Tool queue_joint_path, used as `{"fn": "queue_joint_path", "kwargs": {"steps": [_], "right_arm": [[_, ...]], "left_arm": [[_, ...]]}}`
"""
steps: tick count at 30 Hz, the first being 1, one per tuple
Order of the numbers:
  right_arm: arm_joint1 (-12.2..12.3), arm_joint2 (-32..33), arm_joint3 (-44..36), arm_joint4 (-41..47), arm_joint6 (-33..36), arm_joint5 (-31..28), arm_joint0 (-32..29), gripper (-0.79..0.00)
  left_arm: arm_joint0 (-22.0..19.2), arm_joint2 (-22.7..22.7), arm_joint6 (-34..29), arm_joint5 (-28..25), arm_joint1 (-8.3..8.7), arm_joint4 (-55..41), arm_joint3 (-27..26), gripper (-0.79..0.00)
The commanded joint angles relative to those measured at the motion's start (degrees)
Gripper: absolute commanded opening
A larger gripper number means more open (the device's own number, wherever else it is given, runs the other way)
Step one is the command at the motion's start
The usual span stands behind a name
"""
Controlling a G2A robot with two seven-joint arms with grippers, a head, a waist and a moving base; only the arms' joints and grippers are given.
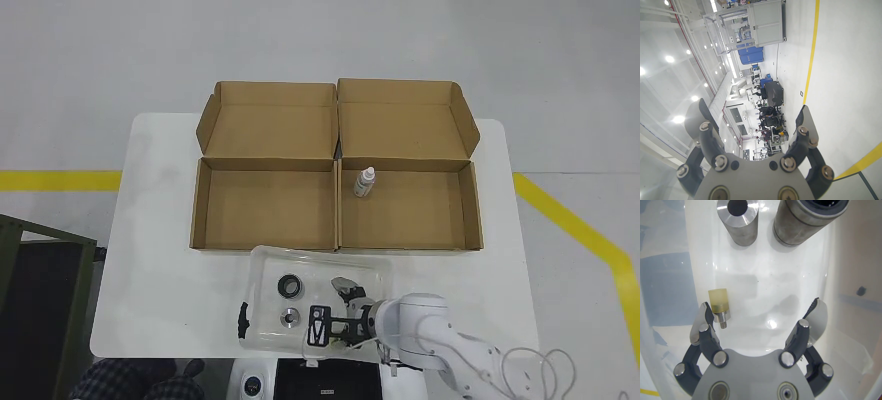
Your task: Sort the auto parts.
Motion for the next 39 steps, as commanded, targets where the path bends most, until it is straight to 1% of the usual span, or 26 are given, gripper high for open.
{"fn": "queue_joint_path", "kwargs": {"steps": [1,9,13,19,28,38,39], "right_arm": [[-0.1,-0.1,0.4,-0.3,-0.4,0.4,0.2,0.0],[0.0,1.3,-0.8,-2.4,-2.7,3.3,-0.6,0.0],[0.4,2.5,-1.3,-2.9,-3.6,2.8,-1.9,0.0],[0.4,2.1,-0.3,-3.9,-4.2,2.4,-2.3,0.0],[0.2,2.0,0.4,-6.6,-5.4,4.4,-2.6,0.0],[0.4,3.2,-0.5,-9.6,-8.7,5.8,-4.5,0.0],[0.4,3.1,-0.4,-9.9,-8.9,5.8,-4.6,-0.022]], "left_arm": [[0.0,0.0,0.0,0.0,0.0,0.0,0.0,0.0],[0.0,0.0,0.0,0.0,0.0,0.0,0.0,0.0],[0.0,0.0,0.0,0.0,0.0,0.0,0.0,0.0],[0.0,0.0,0.0,0.0,0.0,0.0,0.0,0.0],[0.0,0.0,0.0,0.0,0.0,0.0,0.0,0.0],[0.0,0.0,0.0,0.0,0.0,0.0,0.0,0.0],[0.0,0.0,0.0,0.0,0.0,0.0,0.0,0.0]]}}
